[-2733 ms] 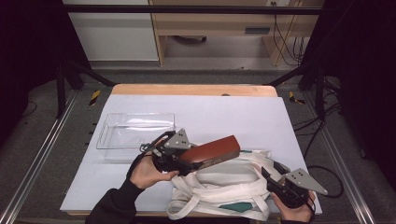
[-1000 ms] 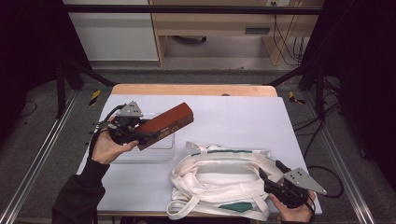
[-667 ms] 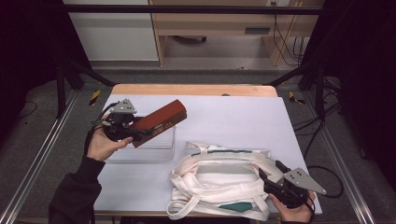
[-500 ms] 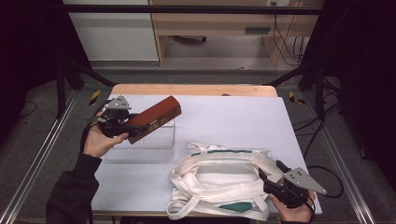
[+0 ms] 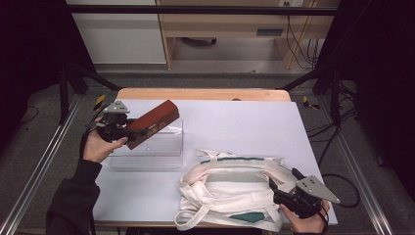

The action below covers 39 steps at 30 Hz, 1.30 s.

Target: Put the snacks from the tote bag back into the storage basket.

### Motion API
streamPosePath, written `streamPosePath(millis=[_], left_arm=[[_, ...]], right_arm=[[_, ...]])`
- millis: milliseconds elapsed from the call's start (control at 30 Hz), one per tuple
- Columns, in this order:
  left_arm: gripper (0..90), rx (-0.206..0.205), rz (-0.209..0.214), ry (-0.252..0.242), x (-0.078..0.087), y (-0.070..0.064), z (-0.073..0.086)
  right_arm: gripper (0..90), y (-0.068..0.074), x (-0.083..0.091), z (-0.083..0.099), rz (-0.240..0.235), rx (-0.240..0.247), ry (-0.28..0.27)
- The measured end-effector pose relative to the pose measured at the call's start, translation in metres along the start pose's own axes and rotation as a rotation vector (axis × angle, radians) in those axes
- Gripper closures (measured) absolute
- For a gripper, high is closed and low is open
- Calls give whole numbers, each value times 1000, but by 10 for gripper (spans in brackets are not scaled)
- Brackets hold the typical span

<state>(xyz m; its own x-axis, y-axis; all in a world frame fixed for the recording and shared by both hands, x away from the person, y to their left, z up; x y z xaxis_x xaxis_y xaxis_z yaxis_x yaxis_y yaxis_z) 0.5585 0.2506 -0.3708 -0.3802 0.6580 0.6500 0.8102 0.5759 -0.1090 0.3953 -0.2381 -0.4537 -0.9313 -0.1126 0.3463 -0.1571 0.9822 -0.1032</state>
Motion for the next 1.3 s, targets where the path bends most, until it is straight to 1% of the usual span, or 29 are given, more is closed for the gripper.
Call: streamPosePath(millis=[67,267,467,800,933,1100,1167,1267,1300], left_arm=[[431,5,-6,6,-1,5,3],[431,7,-11,21,-4,10,9],[431,15,-10,35,-8,14,16],[431,12,-2,56,-12,17,28],[431,12,7,40,-11,18,32],[431,6,10,43,-10,20,33],[431,5,23,39,-11,20,33],[431,4,29,34,-13,19,32],[431,-4,35,34,-16,18,31]], right_arm=[[162,0,0,0,4,-1,0],[142,0,1,-1,10,-8,-2],[138,1,2,-2,11,-5,-8],[137,1,1,-2,12,-6,-4],[136,1,1,-1,14,-5,-2],[136,2,0,-1,14,-2,-1],[136,1,0,-1,15,-6,2],[136,1,0,0,16,-6,1],[135,2,0,0,11,-11,6]])
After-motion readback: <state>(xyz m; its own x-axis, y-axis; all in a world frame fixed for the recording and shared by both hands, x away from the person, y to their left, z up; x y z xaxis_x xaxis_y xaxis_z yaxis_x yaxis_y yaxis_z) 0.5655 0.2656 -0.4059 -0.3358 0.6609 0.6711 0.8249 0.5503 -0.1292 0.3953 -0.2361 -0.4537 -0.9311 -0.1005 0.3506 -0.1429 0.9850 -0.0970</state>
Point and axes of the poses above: each handheld gripper's, and its own axes: x roughly backward along the jaws, z roughly out of its underside, y roughly to its left, the point moved 4 cm from there along -x, roughly forward along the jaws, and after that the axes turned 11 degrees about z, right-handed, at the moved point
